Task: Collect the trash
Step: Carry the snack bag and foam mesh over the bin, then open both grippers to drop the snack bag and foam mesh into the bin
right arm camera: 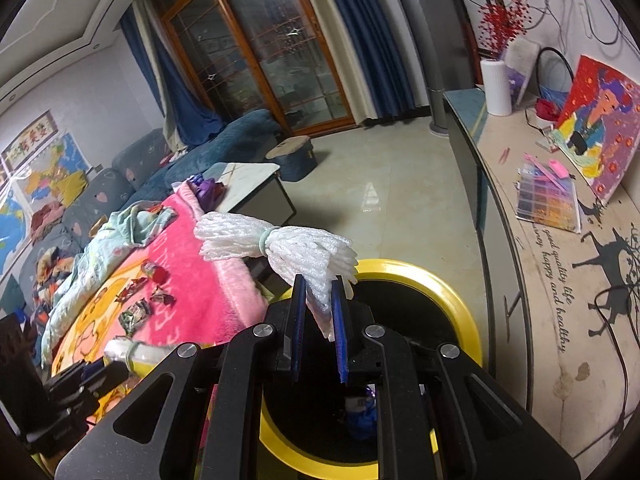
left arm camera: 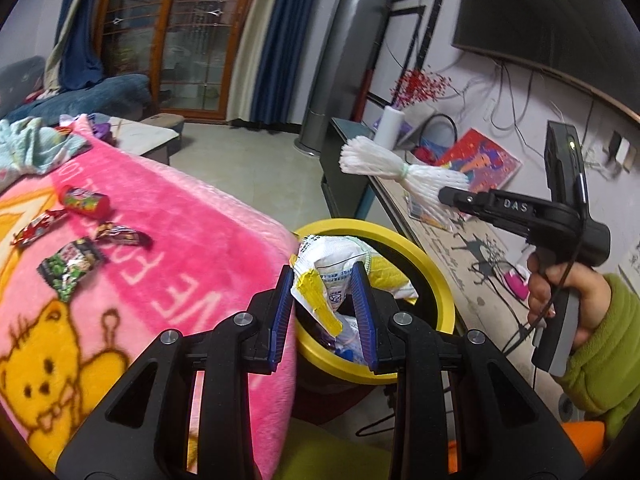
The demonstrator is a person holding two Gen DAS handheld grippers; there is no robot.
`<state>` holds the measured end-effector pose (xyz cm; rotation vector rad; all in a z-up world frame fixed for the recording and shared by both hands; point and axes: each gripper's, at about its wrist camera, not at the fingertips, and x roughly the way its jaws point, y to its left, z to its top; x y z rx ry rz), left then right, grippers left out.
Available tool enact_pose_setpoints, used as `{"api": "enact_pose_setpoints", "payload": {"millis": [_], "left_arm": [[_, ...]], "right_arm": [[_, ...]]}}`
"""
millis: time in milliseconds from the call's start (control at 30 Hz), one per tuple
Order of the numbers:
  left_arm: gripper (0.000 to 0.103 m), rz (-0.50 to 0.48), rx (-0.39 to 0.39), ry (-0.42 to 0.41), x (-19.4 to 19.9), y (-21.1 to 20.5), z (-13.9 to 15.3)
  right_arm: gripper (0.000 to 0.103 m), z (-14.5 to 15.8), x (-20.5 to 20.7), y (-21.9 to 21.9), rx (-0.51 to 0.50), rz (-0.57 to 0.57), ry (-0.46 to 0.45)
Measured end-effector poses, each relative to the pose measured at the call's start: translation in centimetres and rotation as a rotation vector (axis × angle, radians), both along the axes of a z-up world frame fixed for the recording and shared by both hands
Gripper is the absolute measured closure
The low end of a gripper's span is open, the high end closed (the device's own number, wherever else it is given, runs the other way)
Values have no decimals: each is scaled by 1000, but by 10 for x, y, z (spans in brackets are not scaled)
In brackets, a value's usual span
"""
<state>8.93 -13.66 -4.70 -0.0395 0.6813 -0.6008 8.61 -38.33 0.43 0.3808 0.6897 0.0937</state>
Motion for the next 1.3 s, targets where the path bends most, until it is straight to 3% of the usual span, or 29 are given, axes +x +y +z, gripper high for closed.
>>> {"api": "enact_pose_setpoints", "payload": {"millis": [500, 1100, 1233, 1300], "left_arm": [[80, -121, 125, 7, -2, -56, -29], [79, -129, 158, 51, 17, -73, -45], [74, -121, 153, 64, 21, -75, -46], [57, -120, 122, 70, 22, -74, -45]], "right_arm": [[90, -29, -1, -27, 30, -59, 77], [89, -52, 6, -27, 25, -59, 158], [81, -57, 8, -25, 39, -57, 176], [65, -61, 8, -26, 38, -69, 188]]}}
